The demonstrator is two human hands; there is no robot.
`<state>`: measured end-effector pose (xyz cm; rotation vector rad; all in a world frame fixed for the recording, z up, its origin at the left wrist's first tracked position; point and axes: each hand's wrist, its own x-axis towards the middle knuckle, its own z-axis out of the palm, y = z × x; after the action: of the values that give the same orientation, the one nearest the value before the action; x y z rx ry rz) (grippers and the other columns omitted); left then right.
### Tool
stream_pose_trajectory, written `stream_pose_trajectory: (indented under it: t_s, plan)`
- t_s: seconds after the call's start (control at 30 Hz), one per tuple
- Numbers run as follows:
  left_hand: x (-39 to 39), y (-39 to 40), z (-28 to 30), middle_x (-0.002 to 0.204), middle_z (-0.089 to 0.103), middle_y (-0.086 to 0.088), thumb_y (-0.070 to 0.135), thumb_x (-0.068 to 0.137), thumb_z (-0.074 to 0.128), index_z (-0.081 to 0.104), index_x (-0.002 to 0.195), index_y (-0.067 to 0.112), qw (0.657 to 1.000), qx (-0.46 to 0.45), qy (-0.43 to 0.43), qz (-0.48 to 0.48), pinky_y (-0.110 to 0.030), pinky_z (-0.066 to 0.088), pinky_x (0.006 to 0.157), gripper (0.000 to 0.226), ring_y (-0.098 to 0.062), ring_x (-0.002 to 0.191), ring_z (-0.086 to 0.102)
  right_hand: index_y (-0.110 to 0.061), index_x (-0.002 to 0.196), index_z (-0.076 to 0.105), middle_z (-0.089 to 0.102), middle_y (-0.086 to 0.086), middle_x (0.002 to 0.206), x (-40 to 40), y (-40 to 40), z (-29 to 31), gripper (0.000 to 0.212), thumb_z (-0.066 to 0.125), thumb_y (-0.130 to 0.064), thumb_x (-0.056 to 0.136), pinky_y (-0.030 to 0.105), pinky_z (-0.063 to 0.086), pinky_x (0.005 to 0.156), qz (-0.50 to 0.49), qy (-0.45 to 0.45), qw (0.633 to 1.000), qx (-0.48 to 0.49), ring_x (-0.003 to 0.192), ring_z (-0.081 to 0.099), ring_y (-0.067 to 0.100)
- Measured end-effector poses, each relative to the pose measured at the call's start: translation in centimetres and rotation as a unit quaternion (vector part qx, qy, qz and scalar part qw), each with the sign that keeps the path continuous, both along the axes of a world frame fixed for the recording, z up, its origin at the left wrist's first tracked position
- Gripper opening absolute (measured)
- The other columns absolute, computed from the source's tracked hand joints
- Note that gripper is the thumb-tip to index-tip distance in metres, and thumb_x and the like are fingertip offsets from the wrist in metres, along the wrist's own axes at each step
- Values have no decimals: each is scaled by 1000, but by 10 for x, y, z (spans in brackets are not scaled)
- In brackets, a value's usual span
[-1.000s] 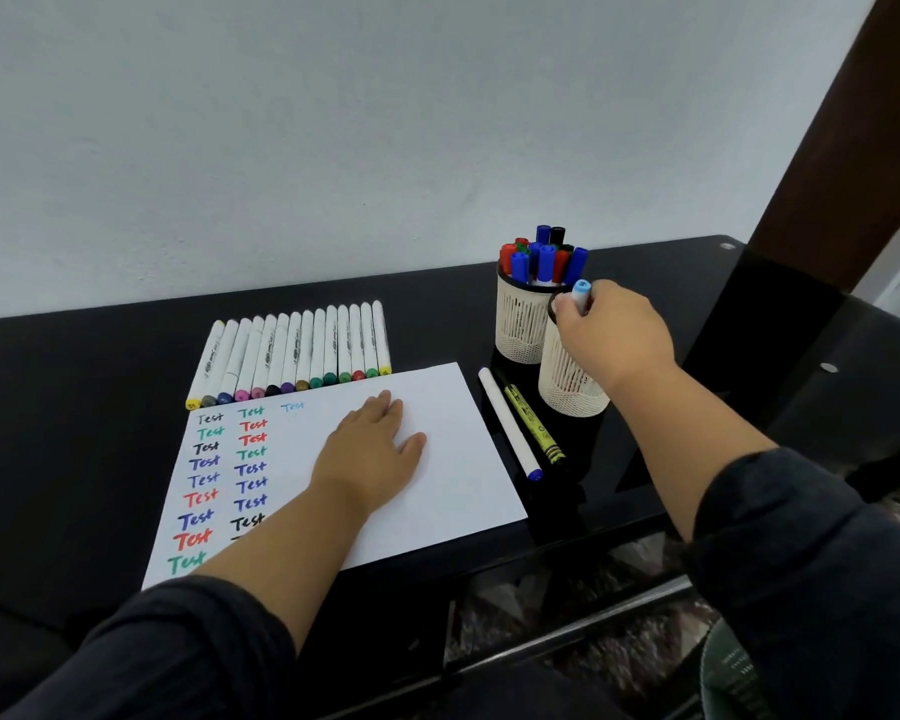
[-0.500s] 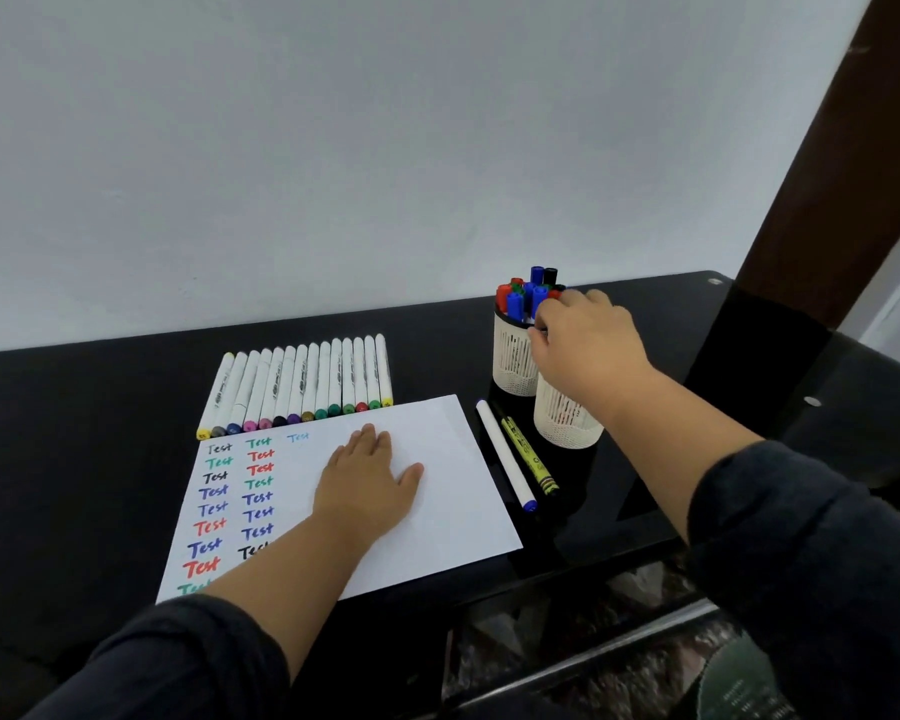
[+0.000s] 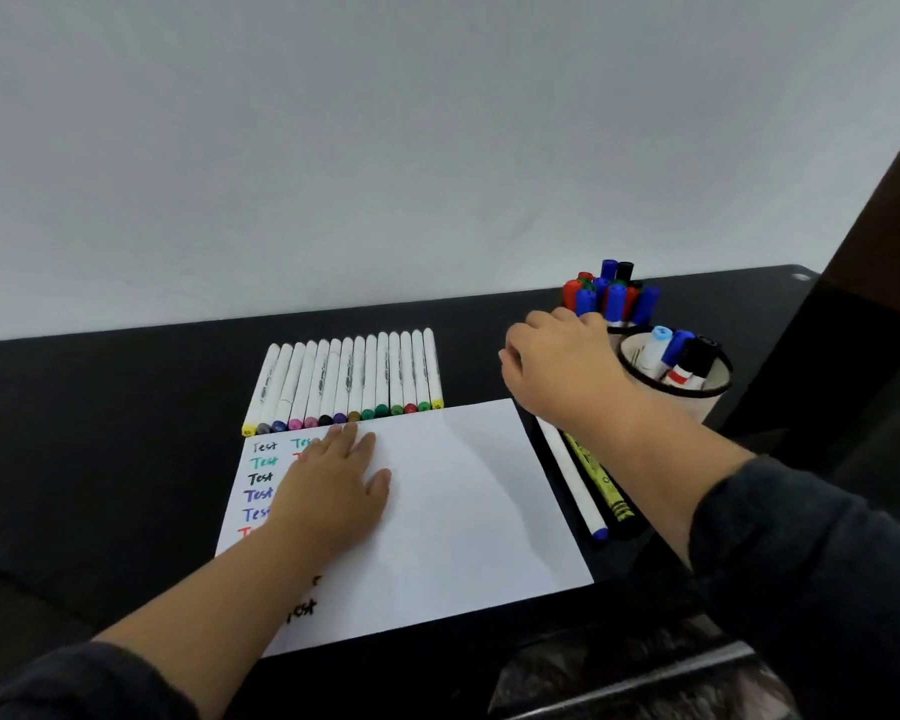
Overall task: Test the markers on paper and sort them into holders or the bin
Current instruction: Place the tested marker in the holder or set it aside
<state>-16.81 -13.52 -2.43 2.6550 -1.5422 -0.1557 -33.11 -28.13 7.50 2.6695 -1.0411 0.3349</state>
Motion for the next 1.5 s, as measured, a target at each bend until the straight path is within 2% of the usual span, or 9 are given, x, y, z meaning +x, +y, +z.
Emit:
stream_pose_trajectory:
  t_s: [0.33,0.57,0.77,0.9,0.97,1.1,1.23,1.37,1.5]
  plan:
    - [6,1,-12,159,-1,5,46,98,28,12,151,25,997,-55,57,19,-32,8,116,59,-14,145,4,-17,118,53,55,2,112,57,-18,-51,30,35,-34,100,38,35,93,51,59,994,82,104,49,19]
    - [8,1,-13,159,-2,5,45,98,30,12,151,25,996,-61,57,15,-30,7,115,59,-14,145,3,-20,132,47,50,3,121,91,-34,-72,35,35,-24,99,38,34,93,70,96,978,169,111,46,22]
    - [9,2,-14,158,-4,5,46,98,28,10,151,25,997,-60,52,12,-29,5,115,60,-14,145,2,-11,115,48,47,4,96,105,-34,-75,25,48,-27,95,35,49,76,3,6,965,262,83,54,19]
    - [9,2,-15,159,-3,3,46,98,28,10,151,24,997,-63,52,9,-27,2,115,60,-14,145,1,-10,103,47,45,0,79,110,-40,-75,18,57,-18,90,23,34,50,-41,-42,949,309,62,42,10]
    - [9,3,-15,159,-3,3,46,98,28,10,151,23,997,-65,50,6,-26,2,115,60,-14,145,1,-9,103,48,47,0,79,110,-44,-75,20,59,-13,87,23,31,48,-62,-73,939,331,63,44,11]
    - [10,4,-16,159,-4,3,46,98,28,9,151,23,997,-60,56,7,-26,1,114,61,-14,145,0,-8,118,46,56,9,102,105,-47,-74,38,64,-14,85,28,42,60,-99,-154,908,377,83,56,21]
    - [10,4,-15,159,-3,2,46,98,27,8,151,22,998,-46,51,6,-28,2,115,61,-15,145,1,-13,139,40,58,6,113,86,-40,-69,56,63,-18,87,29,46,70,-94,-249,861,434,86,56,17]
    - [8,4,-11,159,-2,1,46,98,26,7,151,20,998,-35,55,5,-28,2,115,62,-15,145,1,-18,123,60,60,-5,89,63,-19,-62,34,60,-16,89,25,48,63,-73,-284,831,473,75,56,11]
    - [5,5,-2,159,-5,-2,46,98,31,-2,150,12,998,-52,42,13,-28,2,115,71,-17,145,0,-21,101,67,59,-1,76,43,5,-51,15,59,-15,89,19,37,47,-64,-292,814,499,58,46,9]
